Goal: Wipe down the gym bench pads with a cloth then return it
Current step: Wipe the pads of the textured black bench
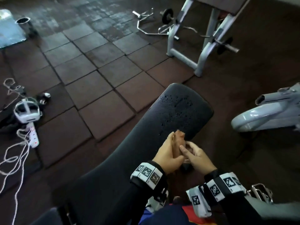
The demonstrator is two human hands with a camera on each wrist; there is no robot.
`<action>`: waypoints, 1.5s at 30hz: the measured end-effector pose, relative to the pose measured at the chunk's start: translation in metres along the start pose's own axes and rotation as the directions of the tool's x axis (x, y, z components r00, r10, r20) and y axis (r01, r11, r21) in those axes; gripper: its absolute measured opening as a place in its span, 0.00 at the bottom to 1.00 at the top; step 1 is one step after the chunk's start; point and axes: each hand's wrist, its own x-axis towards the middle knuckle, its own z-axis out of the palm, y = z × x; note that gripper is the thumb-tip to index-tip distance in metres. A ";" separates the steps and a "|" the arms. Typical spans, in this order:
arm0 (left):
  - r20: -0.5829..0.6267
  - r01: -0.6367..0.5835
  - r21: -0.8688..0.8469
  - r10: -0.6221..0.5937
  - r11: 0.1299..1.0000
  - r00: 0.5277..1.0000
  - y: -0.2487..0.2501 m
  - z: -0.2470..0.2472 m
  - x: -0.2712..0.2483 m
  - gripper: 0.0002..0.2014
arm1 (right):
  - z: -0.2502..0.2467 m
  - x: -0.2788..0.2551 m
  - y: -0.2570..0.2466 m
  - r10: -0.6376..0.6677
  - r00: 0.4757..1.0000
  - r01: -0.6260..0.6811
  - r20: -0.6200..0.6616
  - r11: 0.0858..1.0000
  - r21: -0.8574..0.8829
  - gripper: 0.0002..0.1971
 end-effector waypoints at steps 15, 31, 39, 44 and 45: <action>0.027 -0.081 0.511 0.078 0.856 0.997 0.002 -0.028 0.095 0.41 | -0.058 0.048 -0.031 -0.345 0.812 0.156 -0.472 0.906 -0.394 0.22; -0.022 0.153 0.560 -0.169 0.814 0.985 -0.045 -0.054 0.111 0.51 | -0.057 0.091 -0.025 -0.598 0.777 -0.073 -0.194 0.221 -0.973 0.38; -0.009 0.113 0.515 -0.127 0.850 0.992 -0.050 -0.058 0.107 0.52 | -0.031 0.112 -0.041 -0.613 0.789 -0.028 -0.042 0.031 -0.999 0.28; -0.004 0.082 0.491 -0.092 0.867 0.996 -0.058 -0.059 0.108 0.52 | -0.005 0.081 0.014 -0.514 0.823 0.178 0.242 -0.173 -0.969 0.28; -0.005 0.077 0.491 -0.086 0.868 0.996 -0.059 -0.059 0.108 0.52 | -0.004 0.074 0.024 -0.494 0.829 0.198 0.262 -0.178 -0.964 0.28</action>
